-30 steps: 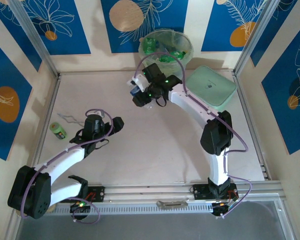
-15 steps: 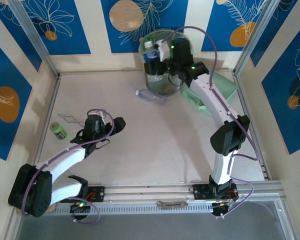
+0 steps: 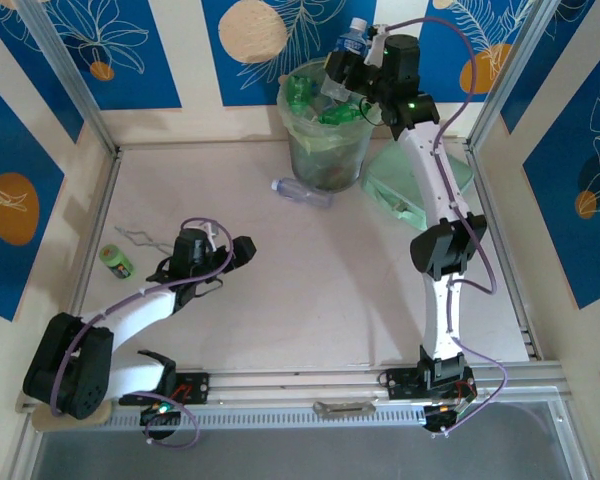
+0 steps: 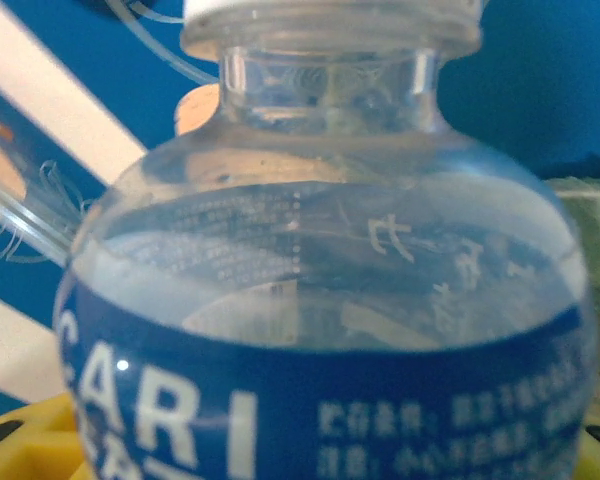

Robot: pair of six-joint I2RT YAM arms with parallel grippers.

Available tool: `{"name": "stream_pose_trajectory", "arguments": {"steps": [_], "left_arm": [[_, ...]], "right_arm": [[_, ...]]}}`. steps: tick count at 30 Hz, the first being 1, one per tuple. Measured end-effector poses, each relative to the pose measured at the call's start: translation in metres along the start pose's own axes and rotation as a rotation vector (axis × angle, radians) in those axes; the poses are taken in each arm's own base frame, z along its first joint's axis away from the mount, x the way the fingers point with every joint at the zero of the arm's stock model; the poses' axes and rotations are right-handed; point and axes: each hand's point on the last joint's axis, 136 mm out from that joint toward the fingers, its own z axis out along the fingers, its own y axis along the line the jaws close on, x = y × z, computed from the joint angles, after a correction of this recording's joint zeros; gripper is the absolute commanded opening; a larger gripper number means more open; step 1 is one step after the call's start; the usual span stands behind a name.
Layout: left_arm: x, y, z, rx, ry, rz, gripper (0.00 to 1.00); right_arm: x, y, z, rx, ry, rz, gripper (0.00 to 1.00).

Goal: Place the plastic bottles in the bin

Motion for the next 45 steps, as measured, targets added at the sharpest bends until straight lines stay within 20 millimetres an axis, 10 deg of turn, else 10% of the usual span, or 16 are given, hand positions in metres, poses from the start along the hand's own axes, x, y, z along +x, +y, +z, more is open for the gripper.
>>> {"name": "stream_pose_trajectory", "arguments": {"steps": [7,18,29,45], "left_arm": [[0.003,0.000,0.002,0.006,0.017,-0.002,1.00],[0.007,0.001,-0.004,0.008,0.018,0.006,1.00],[0.009,0.001,-0.009,0.009,0.017,0.006,1.00],[0.007,-0.001,-0.011,0.016,0.010,0.008,1.00]], "right_arm": [[0.028,-0.047,0.035,0.088,0.021,0.243,0.48],[0.052,-0.042,0.061,0.092,0.013,0.386,0.63],[0.044,-0.035,0.061,0.064,-0.016,0.398,0.83],[0.044,-0.024,0.025,0.099,-0.016,0.304,0.84]]}}
